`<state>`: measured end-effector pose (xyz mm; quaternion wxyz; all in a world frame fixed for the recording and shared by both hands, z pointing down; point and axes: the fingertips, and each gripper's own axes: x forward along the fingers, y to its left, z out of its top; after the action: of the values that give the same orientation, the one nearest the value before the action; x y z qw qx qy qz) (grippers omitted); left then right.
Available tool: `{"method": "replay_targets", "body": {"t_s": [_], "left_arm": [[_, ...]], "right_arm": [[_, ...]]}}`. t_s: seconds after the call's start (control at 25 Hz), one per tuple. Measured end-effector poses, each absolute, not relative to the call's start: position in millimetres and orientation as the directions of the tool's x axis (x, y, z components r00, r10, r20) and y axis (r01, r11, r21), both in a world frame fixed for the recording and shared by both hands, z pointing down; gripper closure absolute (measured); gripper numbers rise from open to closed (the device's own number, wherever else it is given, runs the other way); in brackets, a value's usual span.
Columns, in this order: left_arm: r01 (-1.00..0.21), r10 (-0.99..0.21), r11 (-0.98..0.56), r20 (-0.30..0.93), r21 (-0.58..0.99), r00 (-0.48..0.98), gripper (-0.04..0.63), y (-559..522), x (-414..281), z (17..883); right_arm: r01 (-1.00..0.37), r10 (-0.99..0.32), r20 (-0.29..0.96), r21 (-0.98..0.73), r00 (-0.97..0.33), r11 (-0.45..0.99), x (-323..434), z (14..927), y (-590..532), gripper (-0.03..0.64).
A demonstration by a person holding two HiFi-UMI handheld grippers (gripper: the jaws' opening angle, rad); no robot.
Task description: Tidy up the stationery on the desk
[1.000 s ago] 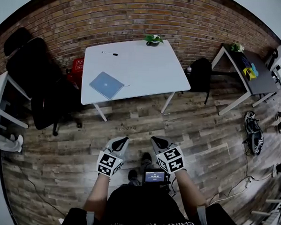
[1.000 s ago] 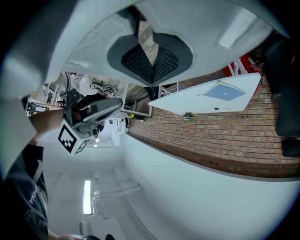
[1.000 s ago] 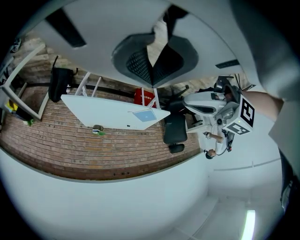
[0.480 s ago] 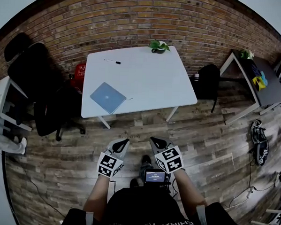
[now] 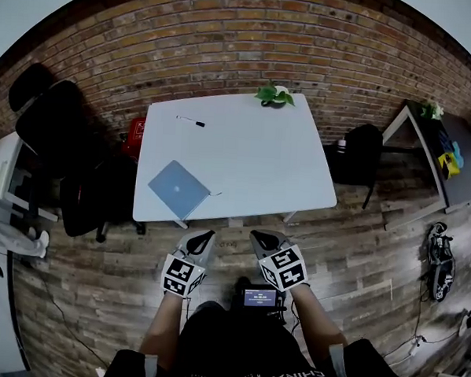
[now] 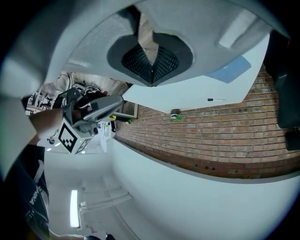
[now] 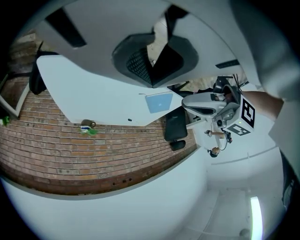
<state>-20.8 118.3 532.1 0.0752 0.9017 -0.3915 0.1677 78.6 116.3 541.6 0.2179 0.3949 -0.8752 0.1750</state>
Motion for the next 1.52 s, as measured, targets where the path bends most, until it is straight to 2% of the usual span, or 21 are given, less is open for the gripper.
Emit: {"method": "replay_targets", "body": {"t_s": [0.52, 1.08, 1.52], "left_arm": [[-0.757, -0.690, -0.652, 0.385, 0.035, 0.613, 0.589, 42, -31, 550], [-0.687, -0.633, -0.726, 0.352, 0.041, 0.690, 0.589, -100, -71, 537], [-0.632, -0.574, -0.772, 0.352, 0.069, 0.739, 0.589, -147, -86, 547]], "right_arm": [[-0.746, -0.577, 0.539, -0.154, -0.613, 0.648, 68, 555, 34, 0.607], [-0.809, -0.635, 0.554, -0.128, -0.538, 0.574, 29, 540, -94, 0.607], [-0.831, -0.650, 0.563, -0.128, -0.510, 0.541, -5, 543, -137, 0.607]]}}
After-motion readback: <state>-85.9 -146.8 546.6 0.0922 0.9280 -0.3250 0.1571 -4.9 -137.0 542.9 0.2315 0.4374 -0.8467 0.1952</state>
